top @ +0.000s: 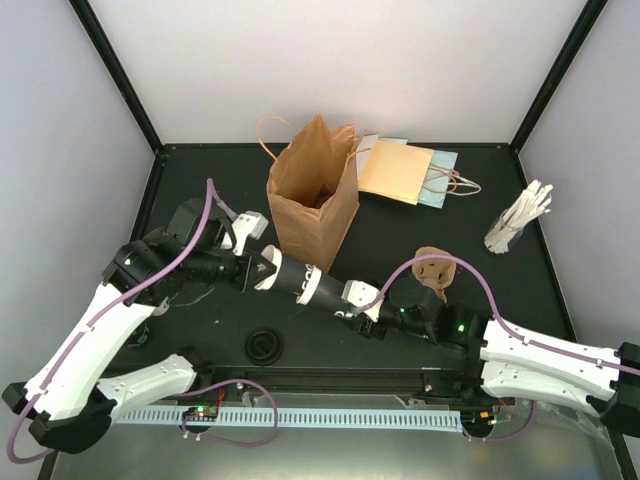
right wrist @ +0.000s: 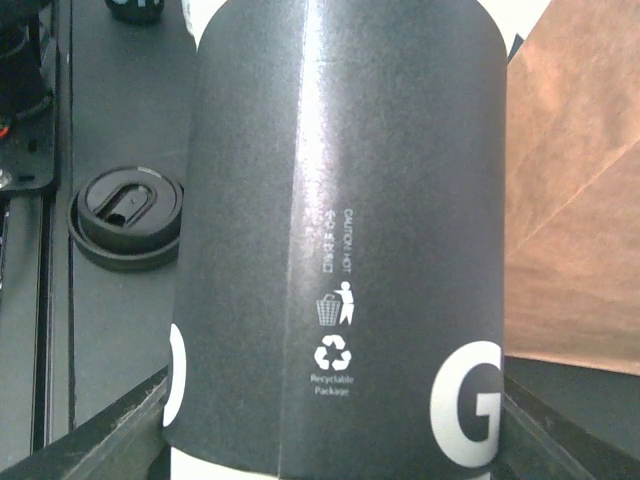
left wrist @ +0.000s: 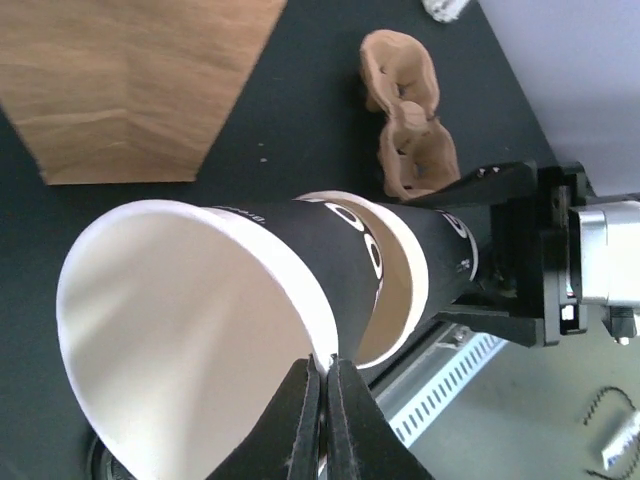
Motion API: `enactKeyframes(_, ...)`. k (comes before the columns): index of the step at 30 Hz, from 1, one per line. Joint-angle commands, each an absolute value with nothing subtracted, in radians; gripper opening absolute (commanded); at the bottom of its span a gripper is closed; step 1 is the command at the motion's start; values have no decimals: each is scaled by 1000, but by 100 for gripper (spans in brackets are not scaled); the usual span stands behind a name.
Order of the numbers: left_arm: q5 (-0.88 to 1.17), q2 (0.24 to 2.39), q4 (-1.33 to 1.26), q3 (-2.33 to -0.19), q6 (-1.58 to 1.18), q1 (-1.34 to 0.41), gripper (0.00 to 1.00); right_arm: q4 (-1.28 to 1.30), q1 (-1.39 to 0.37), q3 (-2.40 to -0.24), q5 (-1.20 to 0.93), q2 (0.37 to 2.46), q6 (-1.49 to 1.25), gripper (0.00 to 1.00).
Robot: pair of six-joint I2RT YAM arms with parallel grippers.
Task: Pack the takeout coffee
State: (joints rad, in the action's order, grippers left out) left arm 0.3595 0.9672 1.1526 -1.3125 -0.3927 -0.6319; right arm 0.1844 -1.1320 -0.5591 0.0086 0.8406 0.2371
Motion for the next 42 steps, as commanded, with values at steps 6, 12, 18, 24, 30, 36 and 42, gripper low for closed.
enactKeyframes(6,227,953,1216,-1359,-364,-597,2,219,-1137,-549,12,828,237,65)
enactKeyframes(12,-33,979,1387,-1453,-339,-569,2,222,-1137,-546,14,830,238,65)
enactKeyframes(18,-223,992,1461,-1447,-342,-529,2,214,-1137,-546,14,830,236,65)
enactKeyframes(24,-252,1044,1372,-1303,-355,-508,2,208,-1137,-546,9,820,224,64)
enactKeyframes(30,-396,1170,1268,-1244,-365,-426,1,186,-1136,-536,-5,788,198,64)
enactKeyframes(36,-414,1342,1195,-1260,-343,-246,2,183,-1136,-524,-5,740,183,64)
enactKeyframes(42,-420,1511,1180,-1328,-372,-96,1,170,-1137,-513,-33,699,170,64)
